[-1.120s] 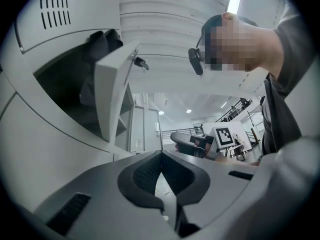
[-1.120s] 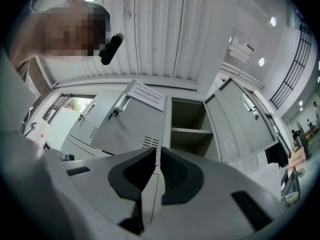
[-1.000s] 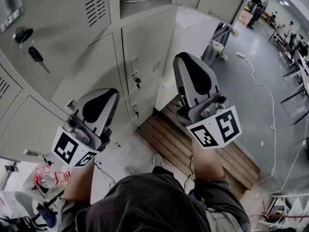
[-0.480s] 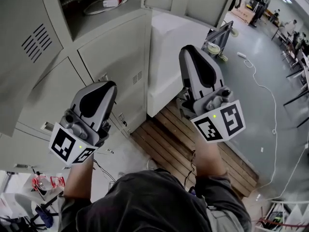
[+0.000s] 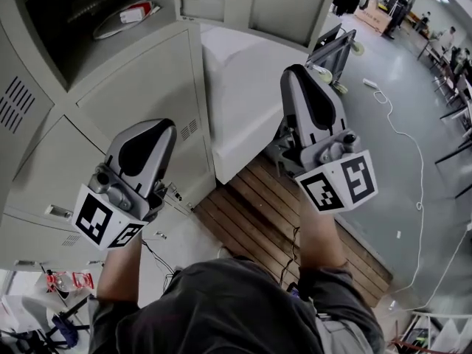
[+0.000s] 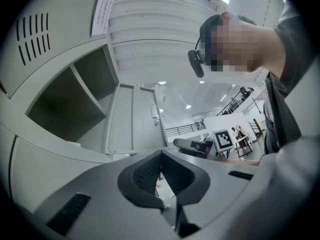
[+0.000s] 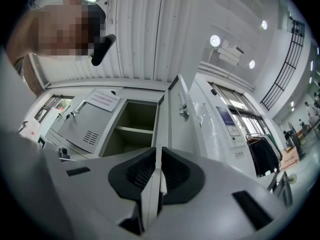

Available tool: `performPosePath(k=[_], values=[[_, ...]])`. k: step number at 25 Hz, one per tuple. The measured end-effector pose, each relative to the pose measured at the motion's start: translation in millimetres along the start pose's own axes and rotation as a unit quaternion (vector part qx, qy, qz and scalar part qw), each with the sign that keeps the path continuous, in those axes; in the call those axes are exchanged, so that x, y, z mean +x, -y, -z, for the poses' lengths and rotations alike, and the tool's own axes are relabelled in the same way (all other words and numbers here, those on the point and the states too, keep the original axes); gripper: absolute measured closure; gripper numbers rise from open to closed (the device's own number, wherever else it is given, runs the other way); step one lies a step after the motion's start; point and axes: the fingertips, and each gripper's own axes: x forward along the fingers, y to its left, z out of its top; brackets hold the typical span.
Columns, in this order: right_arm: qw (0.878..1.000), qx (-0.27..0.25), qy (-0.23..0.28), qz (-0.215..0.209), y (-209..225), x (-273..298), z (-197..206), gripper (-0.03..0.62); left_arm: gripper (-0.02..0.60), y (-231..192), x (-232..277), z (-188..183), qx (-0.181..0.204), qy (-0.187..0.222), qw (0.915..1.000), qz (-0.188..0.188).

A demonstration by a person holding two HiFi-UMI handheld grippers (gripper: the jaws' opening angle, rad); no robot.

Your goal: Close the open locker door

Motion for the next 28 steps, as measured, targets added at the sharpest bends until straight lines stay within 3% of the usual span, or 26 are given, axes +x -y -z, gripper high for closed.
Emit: performPosePath(k=[12,18,28], values=[[0.999,-0.005,0.006,0.033,57.8,-1.9,0.2,0.551,0.566,-1.0,42.0,21.2,-0.007,0.001,0.9999,0.014],[1.0,0.004,0.005,0.027,68.5,6.3,1.9,0.493,0.566,-5.3,51.0,24.7,-0.007,-0.003,0.9998,0.018],[0.999,0.018,0.003,0.031,76.1,17.7,11.2,0.471,0.566,-15.2,50.1,27.7,-0.009,-0.006,0.9998,0.016]])
